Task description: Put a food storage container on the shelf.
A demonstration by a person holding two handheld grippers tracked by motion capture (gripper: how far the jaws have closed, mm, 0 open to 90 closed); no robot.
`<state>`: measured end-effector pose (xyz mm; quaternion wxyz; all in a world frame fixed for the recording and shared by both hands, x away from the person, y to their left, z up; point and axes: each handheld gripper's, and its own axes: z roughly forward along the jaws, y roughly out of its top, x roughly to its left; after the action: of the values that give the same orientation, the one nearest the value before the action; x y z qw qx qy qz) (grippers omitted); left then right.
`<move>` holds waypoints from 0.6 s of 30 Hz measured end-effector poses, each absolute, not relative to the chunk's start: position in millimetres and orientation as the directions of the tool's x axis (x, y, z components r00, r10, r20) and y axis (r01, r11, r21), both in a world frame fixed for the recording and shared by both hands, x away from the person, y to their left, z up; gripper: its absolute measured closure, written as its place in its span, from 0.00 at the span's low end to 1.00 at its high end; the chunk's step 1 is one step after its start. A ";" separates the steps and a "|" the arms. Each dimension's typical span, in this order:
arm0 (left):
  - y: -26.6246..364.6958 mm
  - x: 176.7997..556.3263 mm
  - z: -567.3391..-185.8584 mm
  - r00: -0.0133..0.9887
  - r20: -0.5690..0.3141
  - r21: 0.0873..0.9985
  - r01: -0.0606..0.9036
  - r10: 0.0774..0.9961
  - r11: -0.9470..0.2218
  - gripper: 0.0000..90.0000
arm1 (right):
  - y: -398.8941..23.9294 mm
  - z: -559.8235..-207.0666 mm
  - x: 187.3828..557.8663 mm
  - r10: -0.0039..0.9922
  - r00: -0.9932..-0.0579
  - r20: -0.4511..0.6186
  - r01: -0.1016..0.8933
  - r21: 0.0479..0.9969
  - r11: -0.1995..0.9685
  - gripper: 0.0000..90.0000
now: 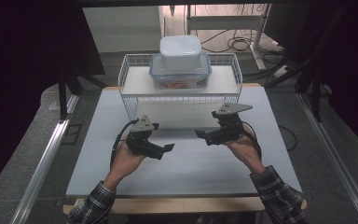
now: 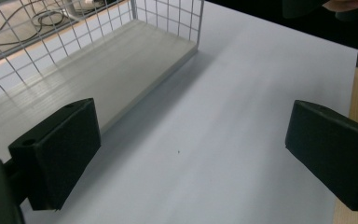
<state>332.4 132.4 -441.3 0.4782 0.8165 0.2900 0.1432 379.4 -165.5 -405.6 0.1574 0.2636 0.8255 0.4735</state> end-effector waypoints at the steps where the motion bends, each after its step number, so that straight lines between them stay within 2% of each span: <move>1: 132.6 331.1 -442.9 0.790 -0.042 0.863 0.337 0.612 -0.376 0.03 | -166.5 -406.9 378.6 0.586 -0.811 -0.008 0.290 0.864 0.413 0.03; 18: 157.0 308.7 -466.1 0.751 -0.066 0.867 0.369 0.657 -0.335 0.04 | -189.3 -429.3 354.8 0.610 -0.792 -0.002 0.325 0.845 0.425 0.02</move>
<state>308.7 157.0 -466.1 0.4802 0.8030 0.3196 0.1497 354.8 -189.3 -429.3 0.1562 0.2818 0.8296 0.4561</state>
